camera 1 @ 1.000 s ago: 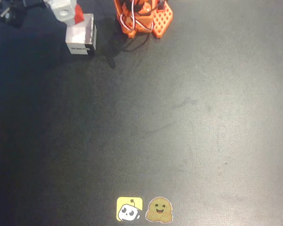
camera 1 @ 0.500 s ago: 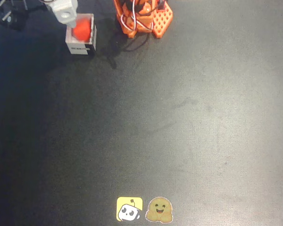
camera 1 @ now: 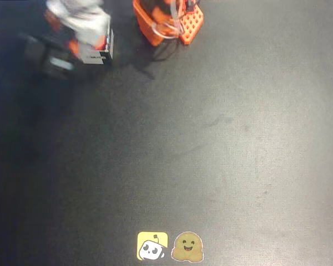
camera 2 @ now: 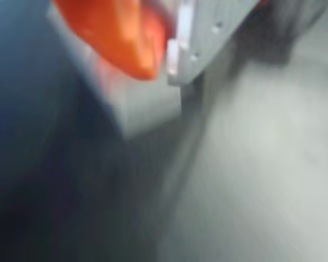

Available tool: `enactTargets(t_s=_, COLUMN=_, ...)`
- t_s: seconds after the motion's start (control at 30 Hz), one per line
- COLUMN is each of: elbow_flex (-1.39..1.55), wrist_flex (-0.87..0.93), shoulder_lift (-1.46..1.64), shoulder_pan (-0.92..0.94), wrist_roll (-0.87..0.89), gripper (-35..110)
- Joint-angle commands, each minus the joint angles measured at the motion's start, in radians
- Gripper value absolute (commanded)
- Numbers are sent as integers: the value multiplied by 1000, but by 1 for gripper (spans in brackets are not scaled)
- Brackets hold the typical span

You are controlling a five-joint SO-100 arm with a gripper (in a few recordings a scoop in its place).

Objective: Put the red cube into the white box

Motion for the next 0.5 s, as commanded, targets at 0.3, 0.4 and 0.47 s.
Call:
enactTargets(t_s=0.3, elbow_flex=529, wrist_flex=-282, shoulder_lift=650, shoulder_pan=-546, wrist_roll=80, gripper=0)
enactTargets(t_s=0.4, elbow_flex=655, wrist_flex=-330, shoulder_lift=784, shoulder_pan=-604, wrist_roll=112, gripper=0)
enactTargets(t_s=0.47, elbow_flex=739, wrist_flex=-353, shoulder_lift=891, shoulder_pan=-632, wrist_roll=130, gripper=0)
